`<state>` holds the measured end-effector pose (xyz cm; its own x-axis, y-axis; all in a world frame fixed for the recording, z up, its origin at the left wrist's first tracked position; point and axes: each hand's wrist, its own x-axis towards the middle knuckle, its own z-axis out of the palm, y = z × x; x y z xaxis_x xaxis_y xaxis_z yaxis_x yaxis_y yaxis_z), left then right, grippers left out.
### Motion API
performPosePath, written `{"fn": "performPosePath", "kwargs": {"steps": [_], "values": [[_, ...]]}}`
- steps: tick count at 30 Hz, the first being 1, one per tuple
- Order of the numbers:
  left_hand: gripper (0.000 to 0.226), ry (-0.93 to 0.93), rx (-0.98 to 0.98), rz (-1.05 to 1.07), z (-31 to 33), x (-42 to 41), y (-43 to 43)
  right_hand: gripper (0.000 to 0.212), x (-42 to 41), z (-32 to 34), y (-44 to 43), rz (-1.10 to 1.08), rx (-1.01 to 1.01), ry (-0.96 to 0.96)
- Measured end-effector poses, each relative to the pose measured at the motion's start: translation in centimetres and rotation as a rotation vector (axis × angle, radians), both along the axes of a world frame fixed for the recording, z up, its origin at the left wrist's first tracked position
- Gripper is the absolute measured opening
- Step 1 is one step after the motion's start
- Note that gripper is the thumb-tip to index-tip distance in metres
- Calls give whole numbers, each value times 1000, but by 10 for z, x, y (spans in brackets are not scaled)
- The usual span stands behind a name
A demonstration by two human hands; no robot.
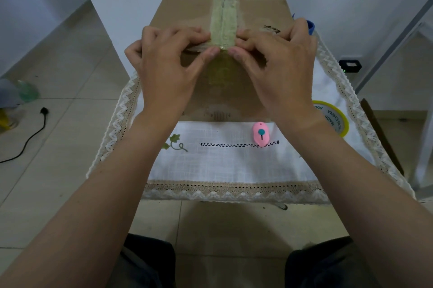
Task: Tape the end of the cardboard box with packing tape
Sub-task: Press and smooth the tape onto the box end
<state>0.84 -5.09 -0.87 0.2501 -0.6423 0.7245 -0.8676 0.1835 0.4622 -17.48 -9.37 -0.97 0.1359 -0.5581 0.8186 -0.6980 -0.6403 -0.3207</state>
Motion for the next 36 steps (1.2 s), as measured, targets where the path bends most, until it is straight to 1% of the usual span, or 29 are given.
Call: {"fn": "performPosePath", "kwargs": {"steps": [3,5,7,10,13,16,20,27,29,30,32,33,34,36], "values": [[42,-15,21,7,0,0,0,36,6,3,-1,-51,26,-15],[47,-63,35,-5,-1,3,2,34,8,4,0,-40,49,-19],[55,-132,50,-19,-3,7,4,34,6,3,2,-37,58,33],[67,-240,62,-12,-5,12,5,44,3,-1,7,-90,41,181],[76,-304,75,-12,-7,16,7,59,0,-5,10,-113,39,264],[81,-329,95,-24,-8,19,9,68,-2,-6,12,-89,65,279],[85,-337,112,-17,-8,18,10,71,-3,-8,16,-86,60,297],[92,-340,132,-28,-7,16,13,76,-7,-13,14,-23,45,272],[96,-355,137,-29,-6,15,14,68,-14,-13,14,37,19,270],[99,-368,131,-25,-6,14,14,58,-19,-14,14,82,-16,270],[98,-361,86,-22,-8,10,17,29,-31,-17,17,157,-118,271],[94,-338,46,-24,-9,7,18,16,-39,-18,19,165,-167,269],[88,-313,2,-25,-10,3,19,7,-46,-19,22,154,-192,258],[74,-285,-66,-20,-12,-7,23,8,-63,-19,27,119,-152,231]]}}
